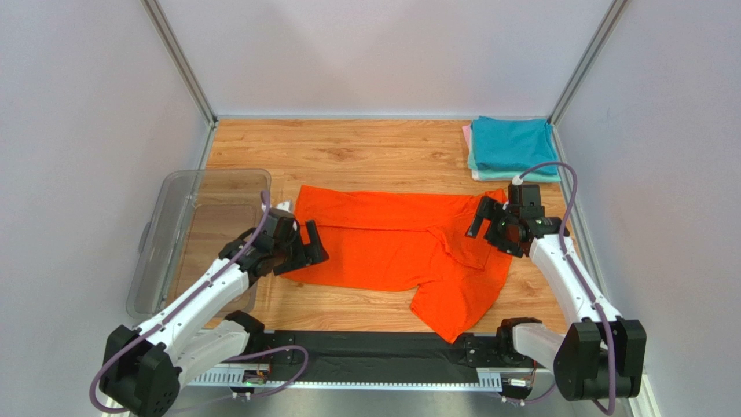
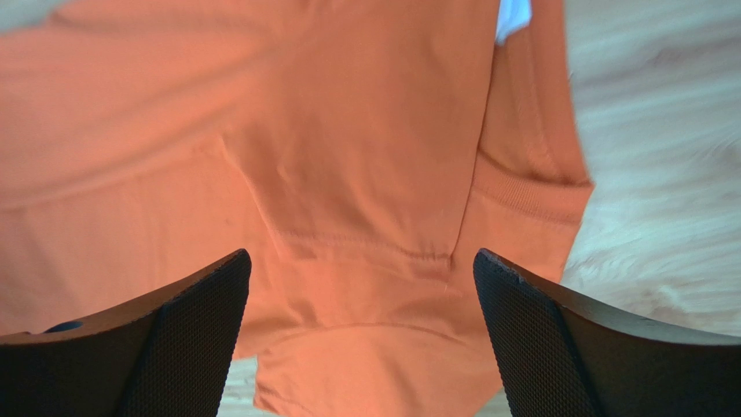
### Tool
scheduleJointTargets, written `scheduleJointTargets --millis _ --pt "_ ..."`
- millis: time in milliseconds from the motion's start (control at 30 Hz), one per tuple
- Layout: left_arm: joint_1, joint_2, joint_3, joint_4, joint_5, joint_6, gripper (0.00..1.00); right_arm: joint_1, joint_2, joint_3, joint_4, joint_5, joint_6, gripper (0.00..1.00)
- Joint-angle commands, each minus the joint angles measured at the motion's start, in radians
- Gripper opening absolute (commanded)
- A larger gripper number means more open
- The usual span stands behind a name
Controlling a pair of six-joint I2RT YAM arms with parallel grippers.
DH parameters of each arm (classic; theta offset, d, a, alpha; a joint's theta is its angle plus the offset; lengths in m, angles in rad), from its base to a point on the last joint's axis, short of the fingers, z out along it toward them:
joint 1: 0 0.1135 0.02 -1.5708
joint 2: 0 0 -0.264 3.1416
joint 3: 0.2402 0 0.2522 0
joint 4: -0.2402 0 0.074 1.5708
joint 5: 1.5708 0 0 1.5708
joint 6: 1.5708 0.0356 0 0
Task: Fold and stack the t-shirts
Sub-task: Fold the tshirt
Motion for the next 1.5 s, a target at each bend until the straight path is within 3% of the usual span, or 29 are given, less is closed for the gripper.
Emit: scheduleJointTargets --millis 0,100,200,500,567,633,867,1033,1233,1300,1400,1467 --pt "-0.018 -0.026 -0.071 -0.053 -0.108 -0.13 0.99 0.001 -0.046 -0.022 0.012 -0.053 0.018 1.0" --pt "-0.018 -0.017 -0.092 -0.064 -0.183 -0.168 0.95 0.003 -0.048 -0.028 0.004 -0.065 0.001 1.0" --pt "-0.018 0.011 -0.077 -0.098 -0.256 -0.171 0.82 0.003 -0.045 -0.034 -0.005 -0.06 -0.011 1.0" --pt "-0.018 0.112 -0.062 -0.142 -0.362 -0.202 0.71 0.001 -0.037 -0.042 -0.007 -0.062 -0.02 1.0" --pt "-0.016 0.124 -0.06 -0.132 -0.382 -0.202 0.6 0.004 -0.037 -0.041 -0.004 -0.065 -0.022 1.0" --pt "-0.016 0.157 -0.049 -0.116 -0.39 -0.188 0.53 0.003 -0.032 -0.039 -0.004 -0.071 -0.022 1.0" --pt "-0.007 0.287 -0.016 -0.101 -0.393 -0.176 0.51 0.003 -0.032 -0.048 -0.007 -0.076 -0.025 1.0" --pt "-0.007 0.306 -0.013 -0.075 -0.381 -0.17 0.34 0.004 -0.041 -0.047 -0.016 -0.079 -0.025 1.0" --pt "-0.007 0.272 -0.028 -0.075 -0.378 -0.167 0.24 0.007 -0.06 -0.044 -0.04 -0.086 -0.026 1.0" --pt "-0.007 0.255 -0.031 -0.075 -0.375 -0.165 0.19 0.036 -0.081 -0.039 -0.071 -0.083 -0.032 1.0" --pt "-0.007 0.232 -0.031 -0.075 -0.379 -0.159 0.0 0.148 -0.112 -0.019 -0.129 -0.016 -0.019 1.0" --pt "-0.007 0.223 -0.028 -0.072 -0.378 -0.148 0.0 0.257 -0.147 -0.013 -0.169 0.007 -0.006 1.0"
